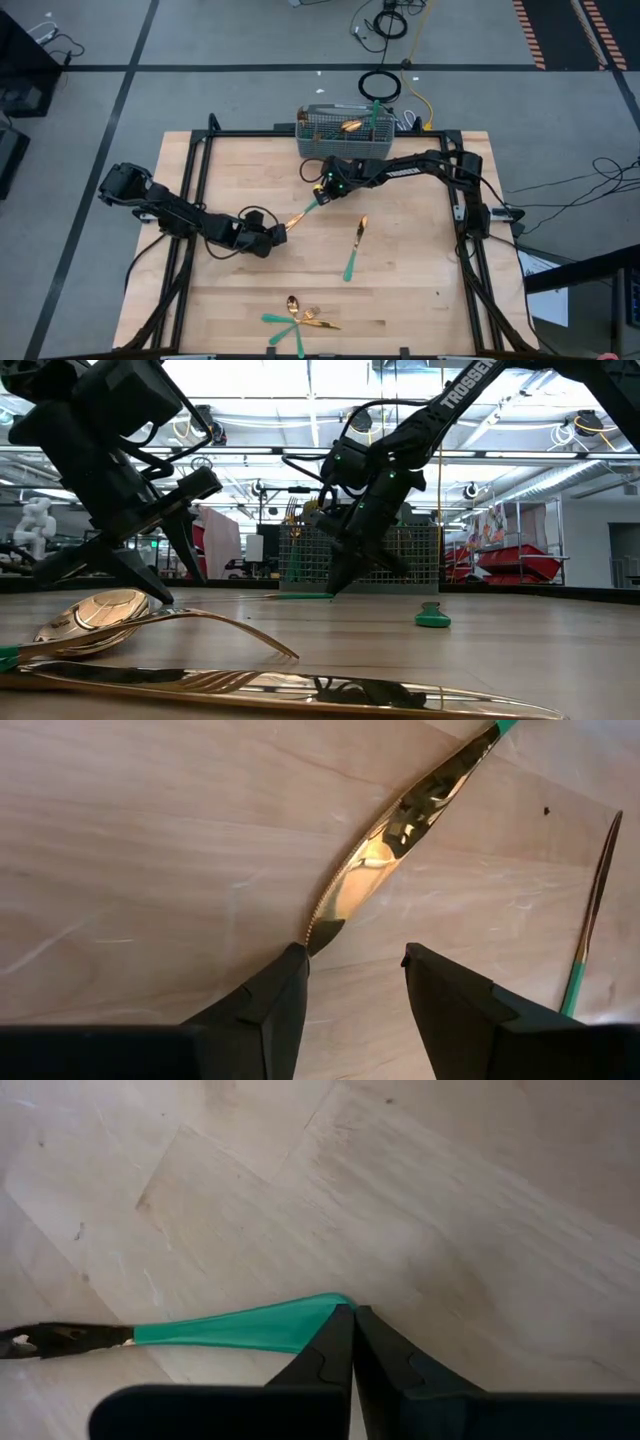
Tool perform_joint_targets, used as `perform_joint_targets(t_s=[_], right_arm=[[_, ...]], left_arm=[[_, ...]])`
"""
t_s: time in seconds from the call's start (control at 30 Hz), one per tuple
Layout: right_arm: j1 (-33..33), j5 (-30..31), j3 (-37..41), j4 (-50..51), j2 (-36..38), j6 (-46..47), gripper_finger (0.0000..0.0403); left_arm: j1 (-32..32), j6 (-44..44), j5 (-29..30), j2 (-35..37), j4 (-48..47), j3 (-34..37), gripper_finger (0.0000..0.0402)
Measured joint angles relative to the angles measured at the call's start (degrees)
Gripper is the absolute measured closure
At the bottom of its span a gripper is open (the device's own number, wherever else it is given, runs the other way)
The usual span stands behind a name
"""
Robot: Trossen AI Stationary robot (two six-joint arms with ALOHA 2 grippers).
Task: Sort silverware
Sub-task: Put the green table knife into the gray silverware basket with the other table knife
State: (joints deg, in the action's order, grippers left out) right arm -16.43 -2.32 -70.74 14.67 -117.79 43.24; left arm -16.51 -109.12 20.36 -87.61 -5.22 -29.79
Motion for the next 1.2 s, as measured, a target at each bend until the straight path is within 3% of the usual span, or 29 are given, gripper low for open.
perform_joint_targets(t_s=[0.57, 0.73, 0.93, 1.13, 1.2], right_arm=[[0.07, -1.08, 0.04, -0.21, -0.14, -0.5, 0.0403], [0.05, -1.04, 0.09, -0.42, -0.14, -0.63, 0.0403], [0.03, -0.93, 0.15, -0.88, -0.14, -0.84, 0.0403], [-0.01, -0.63, 0.13, -1.15, -0.14, -0.87, 0.0403], [-0.01, -0.58, 0.13, -1.23, -0.14, -0.9, 0.0403]], left_arm=[[-0.02, 0.78, 0.31, -0.02, 0.92, 0.2, 0.0224], [0.59, 10.31, 0.02, -0.31, 8.42, 0.55, 0.0223], [2.58, 18.1, -6.69, -1.99, 11.55, 0.39, 0.0224], [2.14, 18.69, -10.03, -8.14, 24.62, 0.33, 0.0234], [2.37, 18.57, -13.93, -9.91, 27.21, -0.01, 0.0249]])
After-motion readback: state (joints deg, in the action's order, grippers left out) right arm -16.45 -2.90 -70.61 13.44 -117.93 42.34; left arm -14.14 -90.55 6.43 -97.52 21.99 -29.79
